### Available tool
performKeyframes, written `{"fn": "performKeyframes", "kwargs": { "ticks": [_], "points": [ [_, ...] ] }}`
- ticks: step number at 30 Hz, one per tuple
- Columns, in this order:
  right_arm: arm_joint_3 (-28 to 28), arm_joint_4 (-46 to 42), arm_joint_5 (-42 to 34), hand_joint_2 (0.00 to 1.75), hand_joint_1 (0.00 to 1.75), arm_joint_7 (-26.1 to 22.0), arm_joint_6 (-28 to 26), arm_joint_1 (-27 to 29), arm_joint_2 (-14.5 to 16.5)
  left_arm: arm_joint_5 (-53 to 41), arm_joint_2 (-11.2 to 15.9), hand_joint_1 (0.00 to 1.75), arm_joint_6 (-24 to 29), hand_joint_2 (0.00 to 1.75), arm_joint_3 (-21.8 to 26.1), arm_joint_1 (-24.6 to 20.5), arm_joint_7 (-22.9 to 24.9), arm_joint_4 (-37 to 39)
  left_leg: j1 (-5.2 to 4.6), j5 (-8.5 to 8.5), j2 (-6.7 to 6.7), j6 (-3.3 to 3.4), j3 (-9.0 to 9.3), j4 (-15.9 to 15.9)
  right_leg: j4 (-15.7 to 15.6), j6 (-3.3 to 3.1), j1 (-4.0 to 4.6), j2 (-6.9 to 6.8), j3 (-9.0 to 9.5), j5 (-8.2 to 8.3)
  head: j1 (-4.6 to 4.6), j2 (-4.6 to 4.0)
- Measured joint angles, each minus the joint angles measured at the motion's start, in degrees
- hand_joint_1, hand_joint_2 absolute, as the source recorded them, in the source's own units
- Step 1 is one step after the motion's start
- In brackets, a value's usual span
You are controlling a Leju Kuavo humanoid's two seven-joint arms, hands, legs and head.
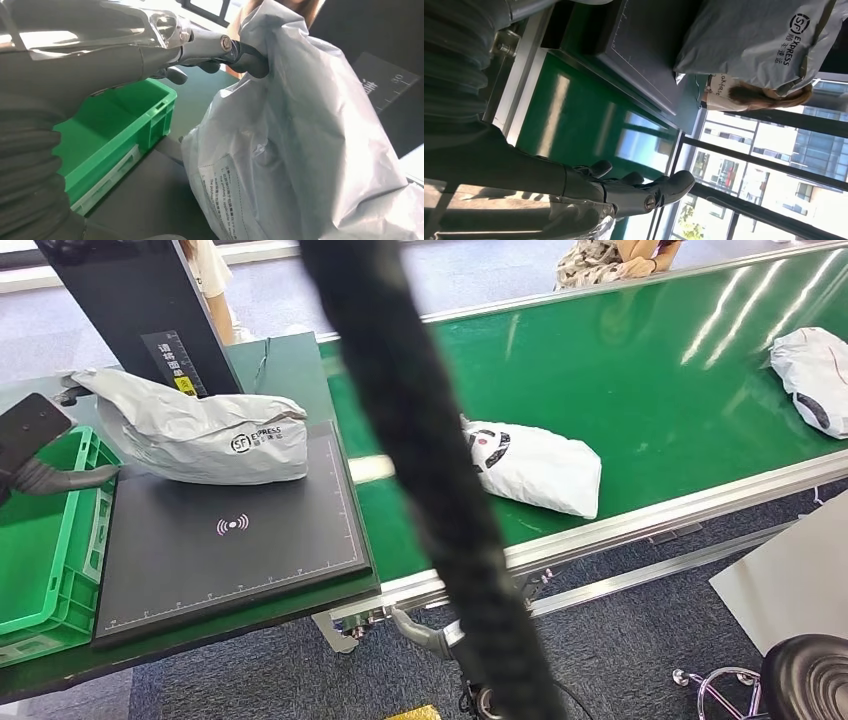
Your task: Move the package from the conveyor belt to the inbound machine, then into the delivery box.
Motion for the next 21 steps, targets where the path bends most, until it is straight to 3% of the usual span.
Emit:
{"fn": "performKeyframes", "kwargs": {
  "ticks": [14, 17, 21],
  "points": [
    [-0.5, 1.9, -0.8, 1.75, 0.0, 0.0, 2.3, -2.6, 0.8, 1.5, 2.2, 0.0, -3.2, 1.75, -1.6, -1.3, 1.1, 0.5, 0.0, 0.01, 0.01, -0.01, -0.01, 0.0, 0.0, 0.0, 0.0, 0.0, -0.01, 0.0, -0.01, 0.0],
    [-0.6, 2.2, -0.9, 1.75, 0.0, 0.0, 2.9, -3.1, 1.1, -4.6, 3.6, 0.0, -5.0, 1.75, -4.9, -5.1, 3.3, -0.7, 0.02, 0.03, 0.01, -0.03, -0.05, 0.0, 0.0, -0.01, 0.02, 0.0, -0.06, 0.0, -0.01, 0.0],
    [-0.8, 2.7, -1.5, 1.75, 0.0, 0.0, 3.4, -3.7, 1.8, -13.7, 6.9, 0.0, -11.2, 1.75, -14.3, -14.3, 7.3, -5.9, 0.04, 0.03, 0.01, -0.04, -0.16, 0.0, 0.0, -0.01, 0.04, 0.01, -0.15, 0.0, -0.01, 0.0]
  ]
}}
